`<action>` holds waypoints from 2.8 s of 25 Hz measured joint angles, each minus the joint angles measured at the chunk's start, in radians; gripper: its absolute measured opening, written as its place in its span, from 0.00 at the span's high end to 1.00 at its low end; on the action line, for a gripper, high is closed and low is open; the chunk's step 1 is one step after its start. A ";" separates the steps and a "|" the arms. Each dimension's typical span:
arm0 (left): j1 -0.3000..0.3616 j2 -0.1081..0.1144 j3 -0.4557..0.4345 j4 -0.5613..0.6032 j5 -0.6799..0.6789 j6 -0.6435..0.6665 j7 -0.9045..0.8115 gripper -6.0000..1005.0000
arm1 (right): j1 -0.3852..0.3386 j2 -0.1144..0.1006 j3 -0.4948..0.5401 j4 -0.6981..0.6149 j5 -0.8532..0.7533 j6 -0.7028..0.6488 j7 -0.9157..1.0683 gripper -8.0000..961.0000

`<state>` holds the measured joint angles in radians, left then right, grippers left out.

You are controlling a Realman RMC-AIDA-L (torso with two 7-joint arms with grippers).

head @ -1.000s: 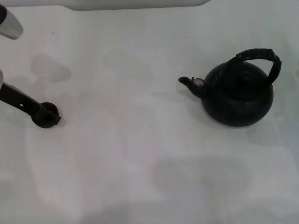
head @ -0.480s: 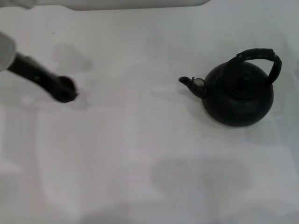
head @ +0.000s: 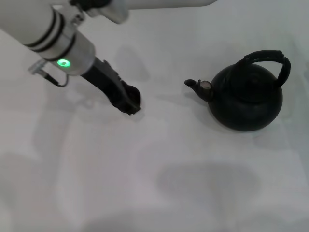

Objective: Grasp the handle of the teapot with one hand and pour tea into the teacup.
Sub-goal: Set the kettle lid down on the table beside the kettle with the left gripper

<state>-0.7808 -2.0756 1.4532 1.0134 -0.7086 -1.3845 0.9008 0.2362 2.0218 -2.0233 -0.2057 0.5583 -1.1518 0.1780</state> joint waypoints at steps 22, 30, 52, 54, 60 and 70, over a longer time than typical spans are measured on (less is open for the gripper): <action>-0.117 -0.003 0.218 -0.263 -0.240 0.179 0.075 0.30 | 0.003 0.000 -0.003 -0.001 0.000 0.000 0.000 0.09; -0.120 -0.003 0.219 -0.265 -0.235 0.188 0.072 0.30 | 0.001 0.000 -0.007 -0.001 0.000 0.000 0.000 0.09; -0.120 -0.004 0.230 -0.265 -0.221 0.204 0.056 0.30 | -0.006 0.002 -0.012 -0.001 -0.008 -0.007 0.011 0.09; -0.117 -0.004 0.231 -0.263 -0.220 0.205 0.056 0.30 | -0.006 0.002 -0.012 -0.001 -0.008 -0.007 0.011 0.09; -0.115 -0.004 0.231 -0.259 -0.219 0.205 0.056 0.30 | -0.006 0.003 -0.012 -0.001 -0.005 -0.008 0.011 0.09; -0.114 -0.003 0.229 -0.239 -0.218 0.193 0.052 0.14 | -0.003 0.003 -0.012 -0.001 -0.002 -0.008 0.011 0.09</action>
<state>-0.8953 -2.0787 1.6827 0.7743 -0.9264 -1.1917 0.9524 0.2333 2.0249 -2.0355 -0.2071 0.5566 -1.1595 0.1887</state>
